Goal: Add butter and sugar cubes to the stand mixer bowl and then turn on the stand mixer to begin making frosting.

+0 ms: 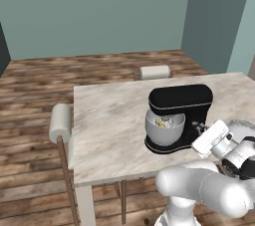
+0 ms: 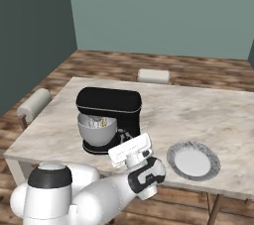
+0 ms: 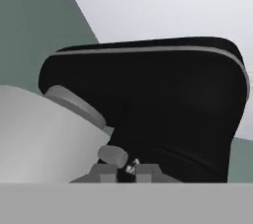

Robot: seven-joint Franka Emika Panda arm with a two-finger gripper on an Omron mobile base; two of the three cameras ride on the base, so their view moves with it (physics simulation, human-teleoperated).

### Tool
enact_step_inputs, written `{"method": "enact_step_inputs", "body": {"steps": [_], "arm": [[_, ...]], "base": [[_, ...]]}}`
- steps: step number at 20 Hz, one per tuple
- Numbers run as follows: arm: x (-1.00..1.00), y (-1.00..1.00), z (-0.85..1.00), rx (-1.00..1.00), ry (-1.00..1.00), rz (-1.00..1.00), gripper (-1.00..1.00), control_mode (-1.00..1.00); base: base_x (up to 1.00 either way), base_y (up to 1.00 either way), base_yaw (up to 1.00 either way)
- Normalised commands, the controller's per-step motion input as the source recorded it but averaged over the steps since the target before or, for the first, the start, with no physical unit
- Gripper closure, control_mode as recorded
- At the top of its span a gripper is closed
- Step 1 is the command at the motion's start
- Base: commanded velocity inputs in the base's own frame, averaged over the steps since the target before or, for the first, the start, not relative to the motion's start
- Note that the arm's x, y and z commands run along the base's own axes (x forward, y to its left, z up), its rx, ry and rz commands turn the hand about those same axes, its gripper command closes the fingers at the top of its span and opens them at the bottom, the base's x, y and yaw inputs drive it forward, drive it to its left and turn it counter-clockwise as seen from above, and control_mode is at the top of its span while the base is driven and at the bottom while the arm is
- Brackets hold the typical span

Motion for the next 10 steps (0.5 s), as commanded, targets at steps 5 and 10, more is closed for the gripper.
{"method": "enact_step_inputs", "body": {"steps": [5,10], "arm": [[0.0,-0.44,-0.26,0.07,0.0,-0.09,1.0,-1.0],[-0.01,-0.5,-0.46,0.01,-0.01,-0.12,1.0,-1.0]], "base": [[0.0,0.0,0.0],[0.0,0.0,0.0]]}}
